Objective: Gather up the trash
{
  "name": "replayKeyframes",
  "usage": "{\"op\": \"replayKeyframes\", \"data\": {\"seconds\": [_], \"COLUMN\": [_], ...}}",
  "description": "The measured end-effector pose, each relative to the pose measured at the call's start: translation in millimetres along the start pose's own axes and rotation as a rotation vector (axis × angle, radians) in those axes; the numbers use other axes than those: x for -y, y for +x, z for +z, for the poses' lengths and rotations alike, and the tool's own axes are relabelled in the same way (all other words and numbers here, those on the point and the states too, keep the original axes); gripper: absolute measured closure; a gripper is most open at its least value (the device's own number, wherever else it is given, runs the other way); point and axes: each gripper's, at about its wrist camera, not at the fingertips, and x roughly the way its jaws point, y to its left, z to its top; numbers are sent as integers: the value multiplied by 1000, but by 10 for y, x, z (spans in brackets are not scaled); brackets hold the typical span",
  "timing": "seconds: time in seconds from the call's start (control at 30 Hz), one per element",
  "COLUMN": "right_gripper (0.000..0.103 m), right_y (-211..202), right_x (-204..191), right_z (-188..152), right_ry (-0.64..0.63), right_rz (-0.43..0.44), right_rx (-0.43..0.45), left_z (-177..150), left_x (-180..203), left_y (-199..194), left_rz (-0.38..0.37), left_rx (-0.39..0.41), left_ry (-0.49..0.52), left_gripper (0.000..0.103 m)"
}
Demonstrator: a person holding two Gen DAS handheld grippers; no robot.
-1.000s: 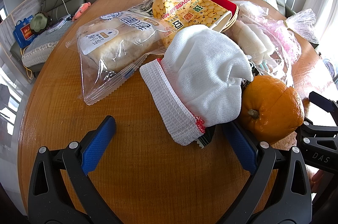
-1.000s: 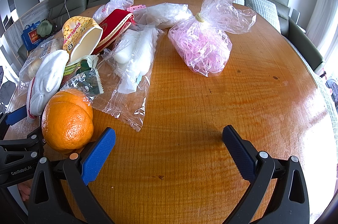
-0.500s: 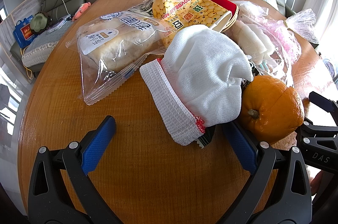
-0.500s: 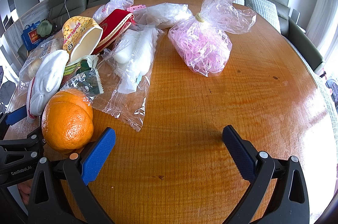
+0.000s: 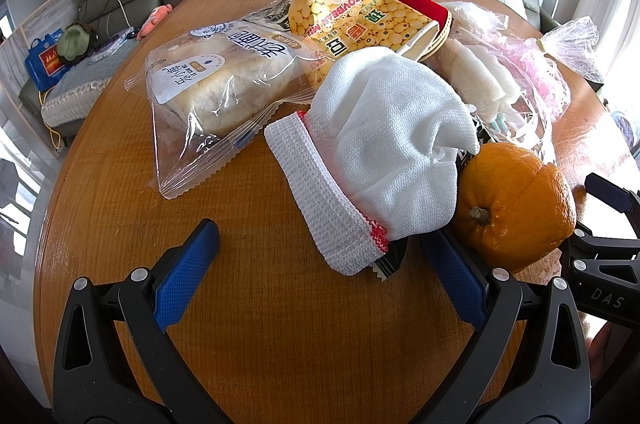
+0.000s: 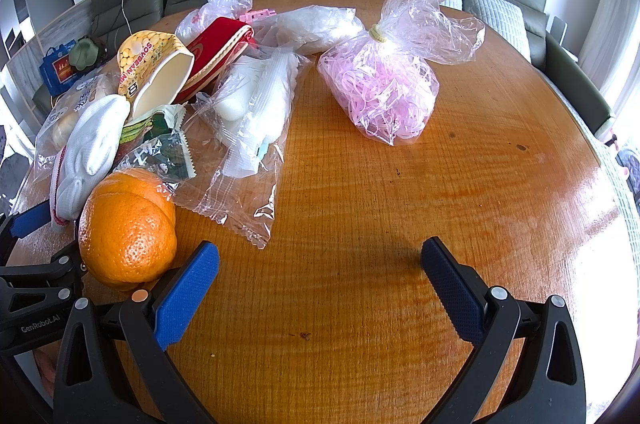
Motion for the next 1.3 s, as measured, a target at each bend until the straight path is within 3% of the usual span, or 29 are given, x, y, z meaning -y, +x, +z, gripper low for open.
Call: {"op": "replayKeyframes", "data": {"seconds": [0.37,0.57,0.67,0.8,0.93,1.03,1.1,1.13,1.3], "right_gripper": [3,3,3,15,32,32,34,43,51], "right_y": [-106,-398,-582,-578,-418,-255,-201,-169,-246], "right_x": [89,75,-29,-295,-520,-642,-639,-637,-586], "right_z": [-46,36,116,140,83,54,41,48,64], "right_ry": [-5,-39,-76,-124,-153,-156,-146,-142,-153], "right_rz": [49,65,132,227,247,230,225,223,238], "right_rx": [-13,28,34,-29,-101,-135,-146,-151,-119], "left_z": [-89,-42,21,128,159,188,216,236,322], "left_x": [-112,-304,-437,-588,-695,-684,-625,-581,-388], "left_y": [-117,-389,-517,-577,-605,-651,-683,-688,-667], "left_rz": [-63,-99,-108,-116,-137,-159,-172,-178,-199], "left_rx": [-20,17,45,62,62,65,69,69,61], "left_ry": [3,-20,-25,-51,-67,-47,-21,-6,33], "left_gripper": [5,5,5,5,5,5,5,5,5]}}
